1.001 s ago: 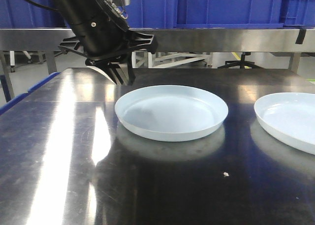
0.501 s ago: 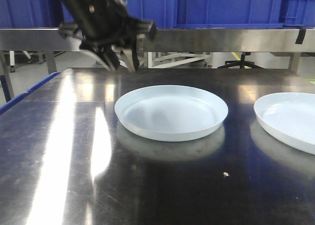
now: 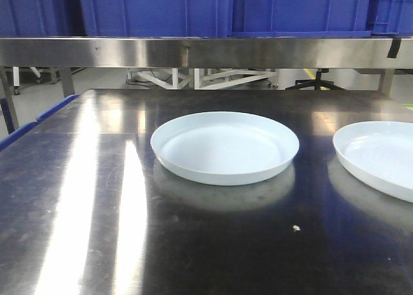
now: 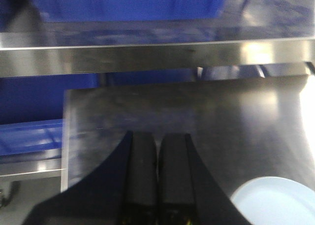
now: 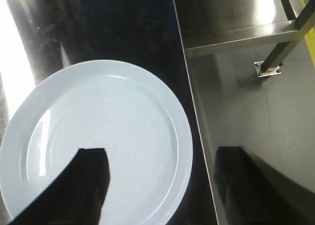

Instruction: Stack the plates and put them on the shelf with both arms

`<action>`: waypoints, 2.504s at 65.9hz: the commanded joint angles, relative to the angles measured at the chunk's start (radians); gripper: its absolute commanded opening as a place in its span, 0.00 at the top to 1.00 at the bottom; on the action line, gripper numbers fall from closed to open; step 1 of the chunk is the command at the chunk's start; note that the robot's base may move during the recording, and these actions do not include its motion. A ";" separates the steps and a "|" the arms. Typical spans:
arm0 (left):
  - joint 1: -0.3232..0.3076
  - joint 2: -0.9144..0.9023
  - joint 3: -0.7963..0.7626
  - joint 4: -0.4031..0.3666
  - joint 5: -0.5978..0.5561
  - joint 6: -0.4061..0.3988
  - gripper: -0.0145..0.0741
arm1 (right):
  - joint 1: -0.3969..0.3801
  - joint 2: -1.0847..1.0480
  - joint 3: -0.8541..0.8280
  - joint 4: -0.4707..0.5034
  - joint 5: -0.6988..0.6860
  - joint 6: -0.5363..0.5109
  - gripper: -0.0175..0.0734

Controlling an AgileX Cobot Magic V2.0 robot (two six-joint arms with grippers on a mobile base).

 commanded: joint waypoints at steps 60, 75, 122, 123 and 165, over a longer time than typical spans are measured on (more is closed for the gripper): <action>0.144 -0.625 0.893 0.062 -0.459 -0.038 0.74 | 0.000 -0.013 -0.037 -0.003 -0.080 -0.009 0.19; 0.144 -0.626 0.912 0.070 -0.454 -0.038 0.74 | 0.000 -0.013 -0.037 -0.003 -0.080 -0.009 0.19; 0.144 -0.626 0.912 0.070 -0.454 -0.038 0.74 | 0.000 -0.013 -0.037 -0.003 -0.071 -0.009 0.43; 0.144 -0.626 0.912 0.070 -0.454 -0.038 0.74 | 0.000 -0.013 -0.037 -0.003 -0.067 -0.009 0.49; 0.144 -0.626 0.912 0.070 -0.454 -0.038 0.74 | 0.000 -0.013 -0.037 0.023 0.031 -0.009 0.46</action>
